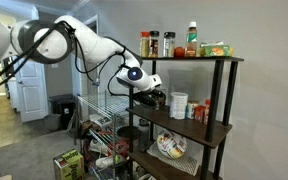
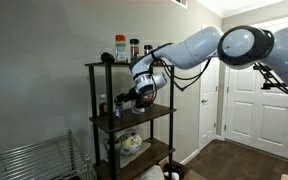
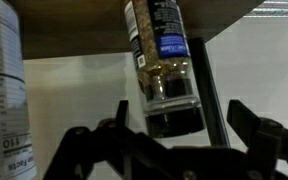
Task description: Pick up the clear container with a black lid from the second shelf from the top and put it on the top shelf
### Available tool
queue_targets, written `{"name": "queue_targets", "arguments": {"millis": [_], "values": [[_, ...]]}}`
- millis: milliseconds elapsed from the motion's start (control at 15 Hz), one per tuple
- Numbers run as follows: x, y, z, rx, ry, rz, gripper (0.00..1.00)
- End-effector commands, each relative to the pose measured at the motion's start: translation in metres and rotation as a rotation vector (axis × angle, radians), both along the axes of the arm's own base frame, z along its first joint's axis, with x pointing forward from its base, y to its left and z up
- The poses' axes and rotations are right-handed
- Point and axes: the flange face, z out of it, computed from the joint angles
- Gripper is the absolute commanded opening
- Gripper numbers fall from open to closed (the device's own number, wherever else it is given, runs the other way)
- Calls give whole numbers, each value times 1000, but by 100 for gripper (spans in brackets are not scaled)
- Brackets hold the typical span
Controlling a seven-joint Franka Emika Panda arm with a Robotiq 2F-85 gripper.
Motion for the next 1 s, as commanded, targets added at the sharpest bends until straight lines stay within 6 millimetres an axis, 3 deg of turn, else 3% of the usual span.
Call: {"name": "queue_targets", "arguments": {"millis": [0, 133, 200, 267, 667, 933], "values": [[12, -7, -10, -4, -42, -23, 100], [15, -8, -16, -2, -50, -28, 100], [16, -9, -17, 6, -55, -24, 75], [17, -10, -19, 7, -58, -26, 73], [18, -12, -20, 15, -77, -41, 32], [9, -8, -13, 7, -88, -28, 31]]}}
